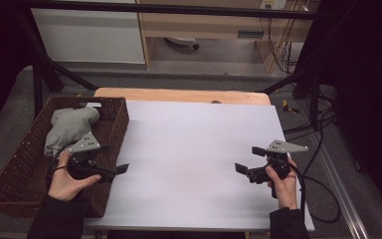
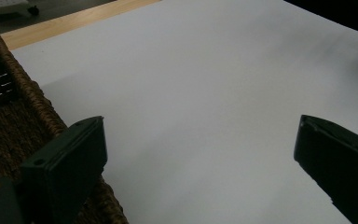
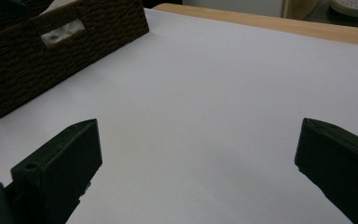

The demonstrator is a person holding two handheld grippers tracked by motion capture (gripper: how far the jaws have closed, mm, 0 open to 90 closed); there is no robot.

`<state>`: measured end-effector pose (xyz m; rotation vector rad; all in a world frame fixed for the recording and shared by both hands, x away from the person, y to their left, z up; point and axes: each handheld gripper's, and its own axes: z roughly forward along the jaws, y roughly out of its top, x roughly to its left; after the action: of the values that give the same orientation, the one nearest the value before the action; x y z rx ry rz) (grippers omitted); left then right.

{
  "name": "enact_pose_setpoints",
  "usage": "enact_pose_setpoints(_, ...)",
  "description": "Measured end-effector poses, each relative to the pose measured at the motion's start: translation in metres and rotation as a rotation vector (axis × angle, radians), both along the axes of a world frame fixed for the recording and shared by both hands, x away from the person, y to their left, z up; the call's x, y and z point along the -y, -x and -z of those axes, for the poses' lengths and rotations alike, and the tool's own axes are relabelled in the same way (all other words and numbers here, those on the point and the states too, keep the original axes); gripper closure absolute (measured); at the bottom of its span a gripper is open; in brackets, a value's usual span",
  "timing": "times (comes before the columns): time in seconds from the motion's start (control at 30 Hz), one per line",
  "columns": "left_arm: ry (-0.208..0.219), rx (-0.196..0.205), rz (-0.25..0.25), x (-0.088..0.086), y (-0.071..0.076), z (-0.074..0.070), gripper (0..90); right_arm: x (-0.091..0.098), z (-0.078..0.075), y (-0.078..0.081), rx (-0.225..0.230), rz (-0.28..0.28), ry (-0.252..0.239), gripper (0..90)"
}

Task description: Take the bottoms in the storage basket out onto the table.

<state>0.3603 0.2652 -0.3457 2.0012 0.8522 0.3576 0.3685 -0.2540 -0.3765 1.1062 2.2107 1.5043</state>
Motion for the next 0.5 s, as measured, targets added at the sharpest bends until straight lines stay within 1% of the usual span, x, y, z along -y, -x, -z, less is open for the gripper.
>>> enact_pose_setpoints(0.5,-0.004,0.007,-0.005,-0.0017,-0.0004,-0.0022,2.6,-0.0004,0.0006,-0.0003,-0.004,-0.005,0.000,1.0)
